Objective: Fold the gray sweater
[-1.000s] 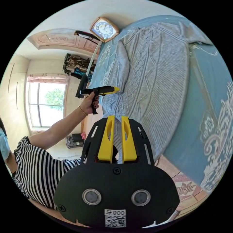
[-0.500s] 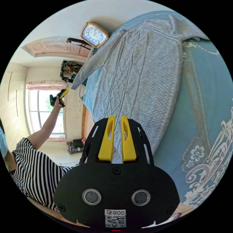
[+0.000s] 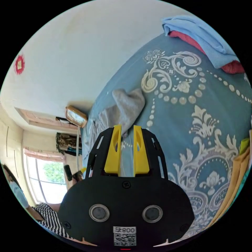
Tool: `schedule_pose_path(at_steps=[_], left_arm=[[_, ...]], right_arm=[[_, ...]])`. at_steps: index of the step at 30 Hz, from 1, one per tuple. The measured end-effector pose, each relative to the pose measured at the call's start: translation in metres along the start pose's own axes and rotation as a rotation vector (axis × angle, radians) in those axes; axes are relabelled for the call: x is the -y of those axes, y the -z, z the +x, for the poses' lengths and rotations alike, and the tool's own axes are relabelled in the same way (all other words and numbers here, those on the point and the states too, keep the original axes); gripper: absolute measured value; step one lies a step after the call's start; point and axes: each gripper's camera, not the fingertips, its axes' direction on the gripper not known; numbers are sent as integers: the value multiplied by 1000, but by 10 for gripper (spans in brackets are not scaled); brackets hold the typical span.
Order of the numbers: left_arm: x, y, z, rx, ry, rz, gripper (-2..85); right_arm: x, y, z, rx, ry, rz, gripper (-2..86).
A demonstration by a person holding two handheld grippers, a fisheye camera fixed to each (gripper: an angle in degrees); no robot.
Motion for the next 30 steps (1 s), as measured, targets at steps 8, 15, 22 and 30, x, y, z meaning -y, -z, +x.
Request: schedule_pose_path(at_steps=[8,15,22,30], left_arm=[[38,-79,54,-93,-270,-112,70],[26,-65,30,-121,-170,28,69],[2,-42,2,-78,-28,152,75],[31,-71,2,-27,-114,82,85]], right_arm=[[41,-61,17,121,-166,103,48],[-74,-114,-182,315,588,-105,39],[-229,-226,-237,-46,785,-480,45],[-195,-169,-211,10,545,-122,98]])
